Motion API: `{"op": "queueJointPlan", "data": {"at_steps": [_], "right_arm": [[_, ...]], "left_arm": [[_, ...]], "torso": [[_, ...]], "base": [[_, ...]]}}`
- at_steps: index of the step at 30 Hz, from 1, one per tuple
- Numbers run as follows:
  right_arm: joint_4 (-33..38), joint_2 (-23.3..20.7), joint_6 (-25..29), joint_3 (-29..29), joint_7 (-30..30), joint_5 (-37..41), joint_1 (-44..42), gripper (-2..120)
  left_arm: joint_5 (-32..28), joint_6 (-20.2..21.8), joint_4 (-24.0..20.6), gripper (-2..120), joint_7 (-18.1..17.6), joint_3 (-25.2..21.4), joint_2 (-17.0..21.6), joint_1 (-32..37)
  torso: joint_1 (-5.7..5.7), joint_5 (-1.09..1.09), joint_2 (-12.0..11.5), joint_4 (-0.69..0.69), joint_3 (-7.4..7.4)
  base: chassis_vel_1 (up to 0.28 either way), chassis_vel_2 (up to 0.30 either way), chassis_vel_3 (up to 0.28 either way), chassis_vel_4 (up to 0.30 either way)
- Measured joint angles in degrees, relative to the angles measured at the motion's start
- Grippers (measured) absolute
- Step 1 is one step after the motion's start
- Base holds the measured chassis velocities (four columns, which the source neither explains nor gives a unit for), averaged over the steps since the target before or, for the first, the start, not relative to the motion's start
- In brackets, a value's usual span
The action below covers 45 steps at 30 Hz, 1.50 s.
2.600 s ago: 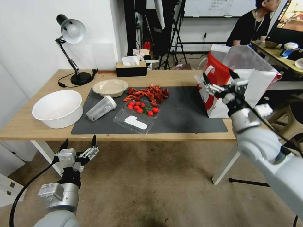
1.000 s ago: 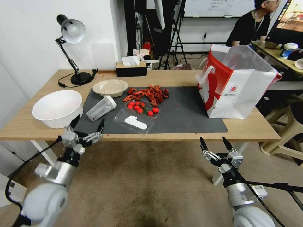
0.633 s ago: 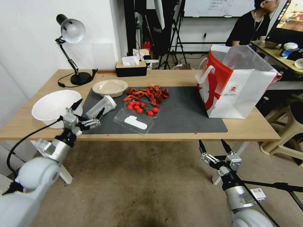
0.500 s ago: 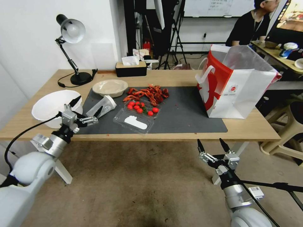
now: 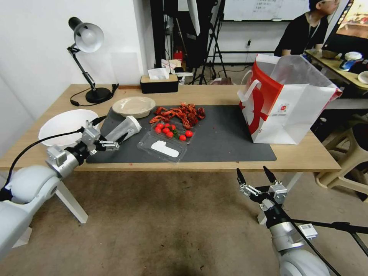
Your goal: Pick up the trash from the table and place it into the takeout bag.
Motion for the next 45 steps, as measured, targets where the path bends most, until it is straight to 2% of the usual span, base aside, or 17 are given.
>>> {"op": "queueJointPlan", "data": {"at_steps": [2, 4, 5, 8, 9, 11, 13, 16, 17, 20, 27, 33, 38, 41, 45], "right_arm": [[-0.13, -0.02, 0.01, -0.02, 0.01, -0.04, 0.15, 100], [-0.58, -0.07, 0.1, -0.26, 0.02, -0.24, 0.74, 100], [-0.58, -0.07, 0.1, -0.26, 0.02, -0.24, 0.74, 100], [-1.09, -0.19, 0.19, -0.7, 0.02, -0.27, 1.4, 100], [-1.09, -0.19, 0.19, -0.7, 0.02, -0.27, 1.4, 100], [-1.56, -0.44, 0.24, -1.18, 0.04, -0.25, 2.15, 100], [-1.64, -0.51, 0.24, -1.33, 0.05, -0.23, 2.33, 100], [-1.98, -0.66, 0.31, -1.82, 0.07, -0.11, 2.88, 100], [-1.98, -0.66, 0.31, -1.82, 0.07, -0.11, 2.88, 100], [-2.2, -0.76, 0.47, -1.84, 0.07, 0.01, 2.95, 100], [-2.36, -1.09, 0.62, -1.65, 0.0, 0.16, 2.85, 100], [-2.36, -1.06, 0.62, -1.52, 0.0, 0.16, 2.6, 100], [-2.36, -1.07, 0.62, -1.39, 0.0, 0.15, 2.54, 100], [-2.33, -1.06, 0.63, -1.11, 0.0, 0.14, 2.43, 100], [-2.34, -1.01, 0.67, -0.94, -0.04, 0.13, 2.27, 100]], "left_arm": [[0.04, 0.8, -0.01, 100, 0.0, 0.4, 0.52, -0.35], [0.48, 4.57, -0.45, 100, -0.19, 1.31, 1.86, -0.94], [0.48, 4.57, -0.45, 100, -0.19, 1.31, 1.86, -0.94], [0.41, 12.11, -2.83, 100, -1.9, 1.68, 3.41, -1.21], [0.41, 12.11, -2.83, 100, -1.9, 1.68, 3.41, -1.21], [-0.67, 16.69, -4.54, 100, -3.46, 1.93, 4.46, -2.06], [-0.85, 17.33, -4.69, 100, -3.62, 2.0, 4.63, -2.3], [-4.11, 23.51, -5.22, 100, -4.62, 3.0, 6.05, -4.58], [-4.11, 23.51, -5.22, 100, -4.62, 3.0, 6.05, -4.58], [-7.74, 27.05, -4.99, 100, -4.6, 3.96, 6.7, -5.61], [-12.36, 28.48, -3.08, 100, -4.79, 7.07, 6.71, -9.22], [-12.22, 28.81, -0.92, 100, -4.36, 11.02, 6.28, -13.24], [-11.95, 28.94, -0.4, 100, -4.17, 12.02, 6.25, -14.21], [-11.49, 29.87, 1.04, 100, -3.53, 15.09, 6.16, -17.29], [-10.54, 31.0, 1.93, 100, -2.51, 16.76, 6.01, -19.31]], "torso": [[0.0, 0.0, 0.0, 0.0, 0.0], [0.0, 0.0, 0.0, 0.02, 0.0], [0.0, 0.0, 0.0, 0.02, 0.0], [0.0, 0.0, 0.0, 0.02, -0.01], [0.0, 0.0, 0.0, 0.02, -0.01], [0.0, 0.01, 0.0, 0.01, -0.01], [0.0, 0.02, 0.0, 0.01, -0.01], [0.0, 0.01, 0.0, 0.0, -0.01], [0.0, 0.01, 0.0, 0.0, -0.01], [0.0, 0.01, 0.01, 0.01, -0.01], [0.0, 0.01, 0.01, 0.01, -0.01], [0.0, 0.01, 0.01, 0.01, -0.01], [-0.01, 0.0, 0.01, 0.01, 0.0], [-0.01, 0.0, 0.01, 0.01, 0.0], [-0.01, 0.01, 0.01, 0.01, -0.01]], "base": [[0.0, 0.0, 0.0, 0.0], [0.0, 0.0, 0.0, 0.0], [0.0, 0.0, 0.0, 0.0], [0.0, 0.0, 0.0, 0.0], [0.0, 0.0, 0.0, 0.0], [0.0, 0.0, 0.0, 0.0], [0.0, 0.0, 0.0, 0.0], [0.0, 0.0, 0.0, 0.0], [0.0, 0.0, 0.0, 0.0], [0.0, 0.0, 0.0, 0.0], [0.0, 0.0, 0.0, 0.0], [0.0, 0.0, 0.0, 0.0], [0.0, 0.0, 0.0, 0.0], [0.0, 0.0, 0.0, 0.0], [0.0, 0.0, 0.0, 0.0]]}}
